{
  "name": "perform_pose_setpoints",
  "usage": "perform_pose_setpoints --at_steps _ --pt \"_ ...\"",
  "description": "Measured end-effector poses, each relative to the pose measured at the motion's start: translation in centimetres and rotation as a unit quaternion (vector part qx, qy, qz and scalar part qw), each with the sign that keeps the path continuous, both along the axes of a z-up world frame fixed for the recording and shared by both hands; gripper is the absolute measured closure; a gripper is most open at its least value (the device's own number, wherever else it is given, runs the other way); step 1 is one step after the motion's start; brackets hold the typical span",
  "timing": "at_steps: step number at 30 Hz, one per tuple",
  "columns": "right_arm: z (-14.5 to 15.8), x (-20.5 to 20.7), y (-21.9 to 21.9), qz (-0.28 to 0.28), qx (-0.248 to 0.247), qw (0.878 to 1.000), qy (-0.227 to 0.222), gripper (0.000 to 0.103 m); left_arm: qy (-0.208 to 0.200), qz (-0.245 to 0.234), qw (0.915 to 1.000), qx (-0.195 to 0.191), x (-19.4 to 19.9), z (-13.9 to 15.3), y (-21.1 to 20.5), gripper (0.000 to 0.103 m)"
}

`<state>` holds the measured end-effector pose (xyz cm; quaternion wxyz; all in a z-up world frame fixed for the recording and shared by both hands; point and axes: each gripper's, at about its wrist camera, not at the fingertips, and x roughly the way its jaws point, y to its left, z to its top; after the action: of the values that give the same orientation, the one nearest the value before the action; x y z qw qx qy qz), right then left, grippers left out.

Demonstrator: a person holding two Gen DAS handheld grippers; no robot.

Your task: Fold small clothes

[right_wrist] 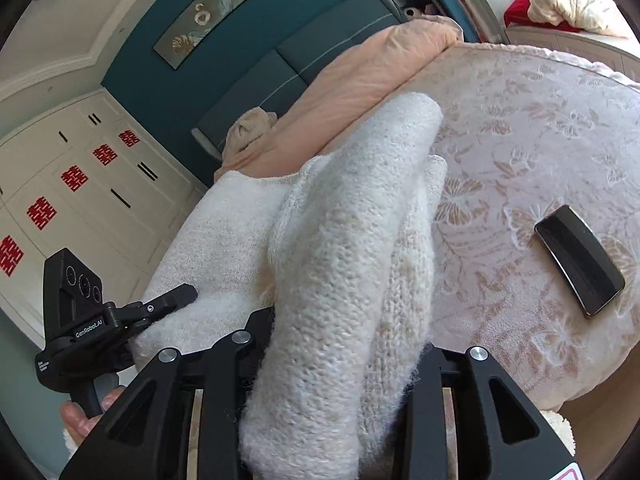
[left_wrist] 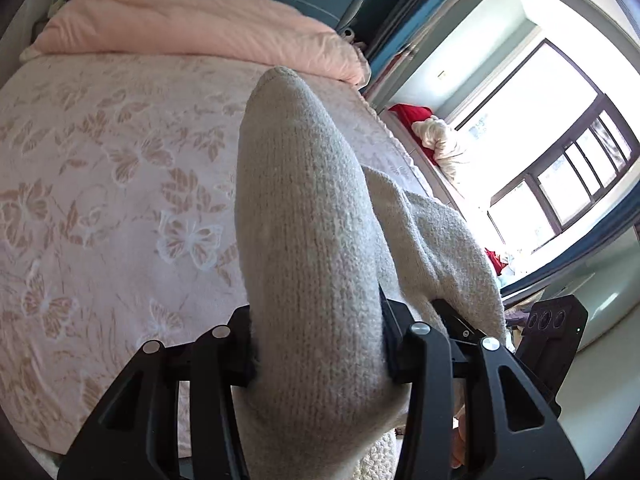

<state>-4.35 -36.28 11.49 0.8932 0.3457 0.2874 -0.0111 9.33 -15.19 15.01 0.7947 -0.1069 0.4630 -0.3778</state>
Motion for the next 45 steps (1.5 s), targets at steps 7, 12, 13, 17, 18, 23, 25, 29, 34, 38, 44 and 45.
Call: perform_pose_setpoints --at_steps 7,12,13,17,18,23,25,29,34,38,44,45 --pt "0.6 -1.4 0.7 0.011 -0.001 1.000 -0.009 0.072 -0.047 0.015 0.9981 0.036 -3.1 1.8 0.9 0.060" --pt "-1.6 -1.6 1.2 0.021 0.014 1.000 0.008 0.072 -0.038 0.027 0.9970 0.062 -3.7 0.3 1.4 0.060" --pt "-2.1 -1.6 1.3 0.022 0.017 1.000 0.012 0.072 -0.034 0.029 0.9969 0.065 -3.8 -0.1 1.5 0.060" --pt "-3.5 -1.9 1.4 0.023 0.027 0.999 0.027 0.072 -0.018 0.032 0.9964 0.077 -4.0 -1.5 1.6 0.060" --pt "-3.8 -2.1 1.4 0.022 0.030 0.999 0.030 0.071 -0.015 0.032 0.9962 0.080 -4.2 -1.8 1.5 0.060" --pt "-5.0 -3.1 0.8 0.011 0.046 0.998 0.042 0.071 -0.001 0.027 0.9955 0.091 -4.7 -2.8 0.6 0.060" --pt "-4.6 -3.8 0.3 0.004 0.049 0.998 0.035 0.071 -0.001 0.022 0.9959 0.088 -5.1 -2.4 0.1 0.060" --pt "-0.9 -5.1 -0.4 -0.005 0.024 1.000 -0.004 0.071 -0.037 0.007 0.9973 0.062 -6.2 1.4 -0.4 0.060" --pt "8.1 -6.6 0.9 -0.002 -0.054 0.994 -0.100 0.071 -0.119 -0.005 0.9929 -0.009 -7.7 9.6 1.4 0.060" --pt "16.8 -6.0 4.3 0.031 -0.109 0.974 -0.198 0.071 -0.197 0.005 0.9787 -0.058 -8.7 16.3 4.9 0.059" --pt "19.2 -1.2 8.5 0.083 -0.104 0.965 -0.226 0.068 -0.234 0.040 0.9681 -0.079 -6.7 19.8 11.1 0.056" --pt "18.1 0.1 9.2 0.092 -0.098 0.967 -0.215 0.067 -0.225 0.047 0.9700 -0.077 -5.8 19.1 12.1 0.056"
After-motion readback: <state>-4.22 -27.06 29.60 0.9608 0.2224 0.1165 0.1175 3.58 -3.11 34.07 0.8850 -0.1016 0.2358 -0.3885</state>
